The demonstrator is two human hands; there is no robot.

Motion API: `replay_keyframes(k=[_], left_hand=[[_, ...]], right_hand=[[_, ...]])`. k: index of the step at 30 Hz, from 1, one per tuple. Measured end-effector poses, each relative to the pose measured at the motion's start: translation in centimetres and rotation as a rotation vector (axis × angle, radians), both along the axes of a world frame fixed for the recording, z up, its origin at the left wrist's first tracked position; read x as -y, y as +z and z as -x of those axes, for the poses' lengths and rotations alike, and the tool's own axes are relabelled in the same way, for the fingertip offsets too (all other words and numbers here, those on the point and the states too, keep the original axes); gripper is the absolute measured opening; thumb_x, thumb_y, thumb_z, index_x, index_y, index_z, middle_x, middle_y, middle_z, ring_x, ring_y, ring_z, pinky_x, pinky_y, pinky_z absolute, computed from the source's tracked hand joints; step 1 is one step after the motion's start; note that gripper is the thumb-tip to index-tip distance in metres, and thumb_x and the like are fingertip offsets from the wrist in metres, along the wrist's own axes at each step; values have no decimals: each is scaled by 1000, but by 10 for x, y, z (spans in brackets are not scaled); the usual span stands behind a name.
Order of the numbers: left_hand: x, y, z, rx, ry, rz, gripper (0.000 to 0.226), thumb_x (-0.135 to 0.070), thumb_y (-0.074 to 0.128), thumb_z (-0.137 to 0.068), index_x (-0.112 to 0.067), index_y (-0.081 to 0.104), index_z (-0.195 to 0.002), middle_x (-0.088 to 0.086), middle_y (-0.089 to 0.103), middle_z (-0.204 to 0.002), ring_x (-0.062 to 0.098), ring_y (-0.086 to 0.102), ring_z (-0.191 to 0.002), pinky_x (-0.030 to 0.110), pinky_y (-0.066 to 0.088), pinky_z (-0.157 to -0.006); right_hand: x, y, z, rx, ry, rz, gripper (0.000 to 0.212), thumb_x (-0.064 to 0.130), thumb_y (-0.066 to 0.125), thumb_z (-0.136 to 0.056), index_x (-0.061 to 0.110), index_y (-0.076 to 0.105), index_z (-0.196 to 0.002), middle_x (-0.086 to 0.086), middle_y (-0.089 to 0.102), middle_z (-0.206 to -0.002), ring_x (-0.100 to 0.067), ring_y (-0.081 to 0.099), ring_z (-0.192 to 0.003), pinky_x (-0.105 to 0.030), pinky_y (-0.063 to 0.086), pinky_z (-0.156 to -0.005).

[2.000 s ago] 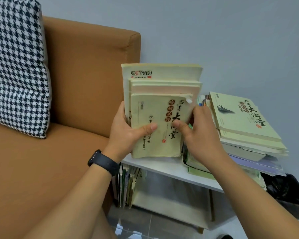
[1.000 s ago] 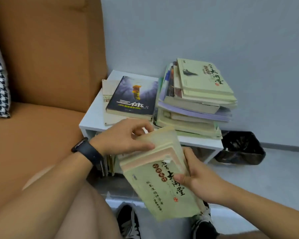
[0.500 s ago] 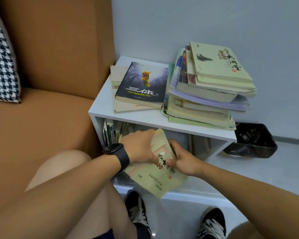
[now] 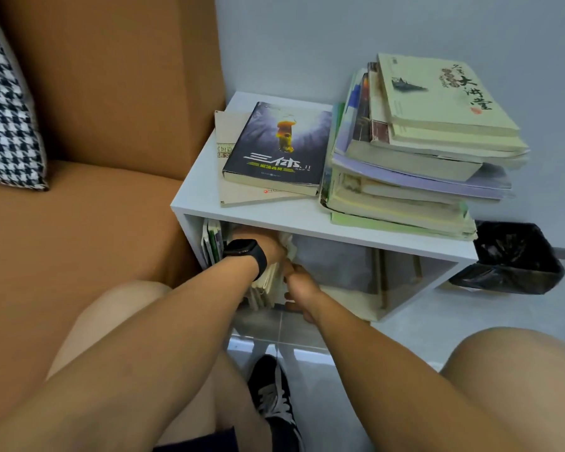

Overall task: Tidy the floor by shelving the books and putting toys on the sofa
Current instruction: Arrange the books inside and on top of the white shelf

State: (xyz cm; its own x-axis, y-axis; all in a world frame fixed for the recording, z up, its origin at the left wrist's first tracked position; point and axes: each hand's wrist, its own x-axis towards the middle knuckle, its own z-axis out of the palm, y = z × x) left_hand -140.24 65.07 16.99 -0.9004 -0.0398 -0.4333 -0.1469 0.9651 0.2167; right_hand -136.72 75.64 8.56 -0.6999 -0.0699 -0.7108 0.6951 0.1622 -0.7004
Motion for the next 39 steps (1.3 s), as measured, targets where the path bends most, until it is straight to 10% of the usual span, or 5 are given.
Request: replay_keyframes(k=[9,17,22,32,39], left_hand=[[7,-7,-3,-3,35,-110,47,-34,37,-110,-16,37,-153,4,35,-160,22,36,-145,29,32,-110],[12,-7,5,159,25,-80,40,-21,28,-112,-8,49,-143,11,54,-136,17,56,-104,23,42,-86],[6,-12,7,119,-58,121,40,-20,31,-110,-7,47,-144,14,48,-150,29,48,-135,37,39,-107],[13,-23,1,-178,-127,64,19,-26,35,-108,-21,51,-99,8,58,-108,26,56,-105,27,34,-83],[16,-7,12,286,-299,196,35,-25,49,-105,-9,54,-136,9,55,-139,25,55,-123,31,42,-94]], right_hand=[[9,-37,24,149,-95,104,30,54,43,-102,31,55,-118,-5,60,-125,-30,58,-109,-52,54,-97],[30,-43,32,238,23,38,61,64,33,-102,19,53,-137,-13,64,-131,-29,61,-115,-32,48,-72],[23,-46,32,203,18,122,42,62,41,-100,30,55,-123,2,60,-119,-25,59,-107,-46,56,-90],[26,-36,45,-8,-37,177,53,61,33,-102,36,39,-149,0,48,-151,-26,46,-135,-46,42,-103],[23,-38,46,17,-24,177,57,57,45,-101,34,35,-152,-1,41,-156,-28,42,-138,-49,42,-108]])
